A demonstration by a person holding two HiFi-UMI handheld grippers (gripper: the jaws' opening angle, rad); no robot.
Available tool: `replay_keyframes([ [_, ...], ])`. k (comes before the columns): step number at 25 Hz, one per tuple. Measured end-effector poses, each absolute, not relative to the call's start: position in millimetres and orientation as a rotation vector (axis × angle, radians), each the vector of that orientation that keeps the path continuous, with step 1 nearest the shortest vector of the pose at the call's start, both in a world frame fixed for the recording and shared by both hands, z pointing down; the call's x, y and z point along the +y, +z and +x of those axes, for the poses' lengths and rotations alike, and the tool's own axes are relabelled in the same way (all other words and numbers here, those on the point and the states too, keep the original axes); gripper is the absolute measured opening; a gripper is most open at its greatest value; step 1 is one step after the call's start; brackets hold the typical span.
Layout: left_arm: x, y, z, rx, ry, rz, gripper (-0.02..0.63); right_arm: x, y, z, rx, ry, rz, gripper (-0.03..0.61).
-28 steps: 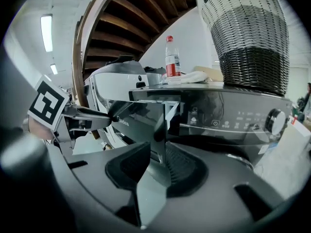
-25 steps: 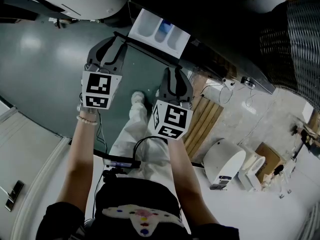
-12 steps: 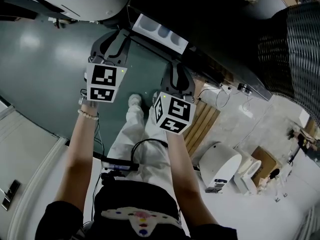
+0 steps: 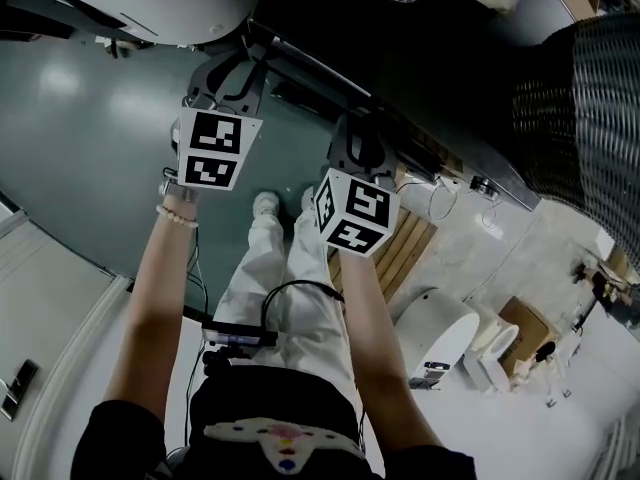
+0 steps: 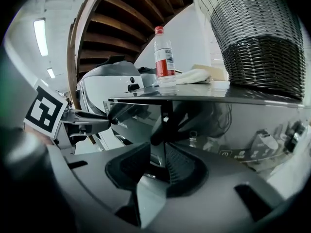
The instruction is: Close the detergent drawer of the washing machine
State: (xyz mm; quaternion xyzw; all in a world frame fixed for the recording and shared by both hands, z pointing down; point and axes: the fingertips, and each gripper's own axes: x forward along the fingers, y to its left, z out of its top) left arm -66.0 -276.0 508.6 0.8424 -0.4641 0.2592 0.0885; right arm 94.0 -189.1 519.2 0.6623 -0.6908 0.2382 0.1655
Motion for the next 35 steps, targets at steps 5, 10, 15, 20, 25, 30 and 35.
replay_keyframes([
  [5,-284,509,-64,-1.390,0.741,2.454,0.107,-199,518,96,-1.979,0.664,1.859,0.100],
  [10,-284,510,-63,-1.412,0.741,2.433,0.104,-198,519,97,-1.989,0.663,1.834,0.094],
  [15,-282,507,-63,-1.412,0.710,2.404,0.106,-199,518,98,-2.021,0.691,1.806,0.094],
  [20,-273,495,-47,-1.380,0.687,2.444,0.106,-195,505,101,-2.056,0.662,1.789,0.066],
  [25,-273,494,-41,-1.397,0.724,2.425,0.097,-189,494,102,-2.086,0.649,1.778,0.066],
  [30,-273,491,-40,-1.408,0.720,2.403,0.095,-179,491,102,-2.109,0.657,1.752,0.063],
  [35,-256,471,-32,-1.389,0.697,2.443,0.082,-171,476,113,-2.113,0.619,1.739,0.028],
])
